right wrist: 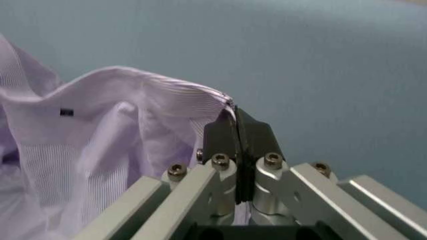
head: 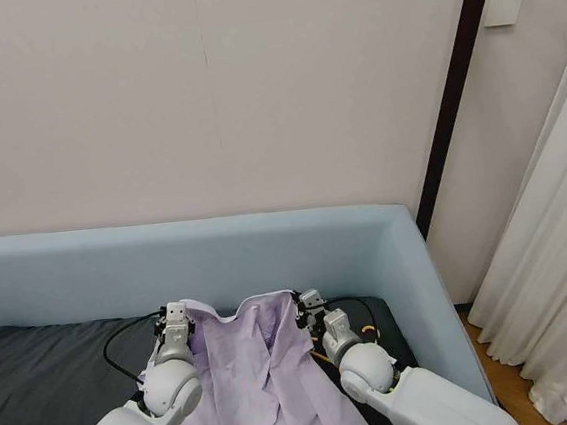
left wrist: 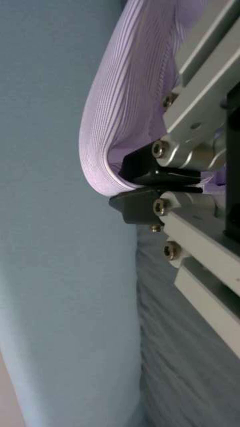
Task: Pick up the clothes from the sofa and hang them on the clothes hanger.
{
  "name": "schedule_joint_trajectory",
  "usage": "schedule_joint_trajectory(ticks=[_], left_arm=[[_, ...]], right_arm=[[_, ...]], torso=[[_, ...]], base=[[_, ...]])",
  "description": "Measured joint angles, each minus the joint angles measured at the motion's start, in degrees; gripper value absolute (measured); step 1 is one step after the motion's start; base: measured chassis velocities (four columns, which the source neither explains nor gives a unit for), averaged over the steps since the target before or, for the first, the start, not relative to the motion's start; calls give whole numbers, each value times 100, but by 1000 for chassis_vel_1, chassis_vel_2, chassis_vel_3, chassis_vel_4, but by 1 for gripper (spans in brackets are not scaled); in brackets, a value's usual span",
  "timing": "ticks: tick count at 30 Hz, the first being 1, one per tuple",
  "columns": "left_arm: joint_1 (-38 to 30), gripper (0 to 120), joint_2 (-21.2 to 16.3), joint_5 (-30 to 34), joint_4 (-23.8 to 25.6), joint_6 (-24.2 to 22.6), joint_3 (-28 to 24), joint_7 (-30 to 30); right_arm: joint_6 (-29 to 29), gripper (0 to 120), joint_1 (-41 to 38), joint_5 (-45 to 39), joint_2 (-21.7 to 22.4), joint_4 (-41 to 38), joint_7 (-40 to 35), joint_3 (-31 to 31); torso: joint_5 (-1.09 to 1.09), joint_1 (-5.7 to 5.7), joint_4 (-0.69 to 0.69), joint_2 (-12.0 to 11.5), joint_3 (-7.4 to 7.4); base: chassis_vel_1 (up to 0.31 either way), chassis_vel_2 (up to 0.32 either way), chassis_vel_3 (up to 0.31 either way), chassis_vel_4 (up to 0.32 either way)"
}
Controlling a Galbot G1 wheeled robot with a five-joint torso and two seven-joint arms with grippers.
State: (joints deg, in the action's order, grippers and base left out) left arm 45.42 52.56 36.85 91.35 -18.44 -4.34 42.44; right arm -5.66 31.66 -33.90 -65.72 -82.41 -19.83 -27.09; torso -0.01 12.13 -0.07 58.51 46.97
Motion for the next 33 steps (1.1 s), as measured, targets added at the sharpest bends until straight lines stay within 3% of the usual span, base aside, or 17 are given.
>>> schedule_joint_trajectory(ticks=[5, 10, 14, 15, 20, 21, 24, 26, 29, 33], left_arm=[[-103, 0, 92, 29, -122, 12, -25, -16], [-219, 0, 121, 273, -197, -29, -62, 15], [-331, 0, 186, 332, -339, -73, -149, 57], [-331, 0, 186, 332, -339, -73, -149, 57], [-378, 0, 256, 342, -363, -86, -245, 68], [-378, 0, 256, 342, -363, -86, -245, 68], [-339, 0, 228, 328, -287, -72, -288, 45], [-325, 0, 213, 316, -269, -60, -298, 39], [-286, 0, 142, 220, -175, -9, -385, -27], [-299, 0, 110, 161, -136, 54, -465, -80]], right_arm=[[14, 2, -39, 1, -90, 356, 41, 30], [139, 20, 14, -46, 19, 358, 209, 203], [203, 38, 32, -426, 208, -173, 340, 443], [203, 38, 32, -426, 208, -173, 340, 443], [-219, 60, 152, -697, 585, -329, 503, 865], [-219, 60, 152, -697, 585, -329, 503, 865], [-533, 73, 438, -642, 971, 6, 1085, 1108], [-619, 77, 500, -590, 1035, 138, 1279, 1190], [-1042, 91, 628, -310, 1152, 764, 2269, 1625], [-1190, 98, 636, -79, 1205, 1219, 2981, 1836]], torso=[[0, 0, 1, 0, 0], [1, 0, 0, 0, 0], [1, 0, 1, 0, 0], [1, 0, 1, 0, 0], [1, 0, 2, 0, 0], [1, 0, 2, 0, 0], [1, 0, -1, 0, 0], [1, 0, -3, 1, 0], [2, 0, 0, 0, 0], [2, 0, 3, 0, 0]], base=[[0, 0, 0, 0], [0, 0, 0, 0], [0, 0, 0, 0], [0, 0, 0, 0], [0, 0, 0, 0], [0, 0, 0, 0], [0, 0, 0, 0], [0, 0, 0, 0], [0, 0, 0, 0], [0, 0, 0, 0]])
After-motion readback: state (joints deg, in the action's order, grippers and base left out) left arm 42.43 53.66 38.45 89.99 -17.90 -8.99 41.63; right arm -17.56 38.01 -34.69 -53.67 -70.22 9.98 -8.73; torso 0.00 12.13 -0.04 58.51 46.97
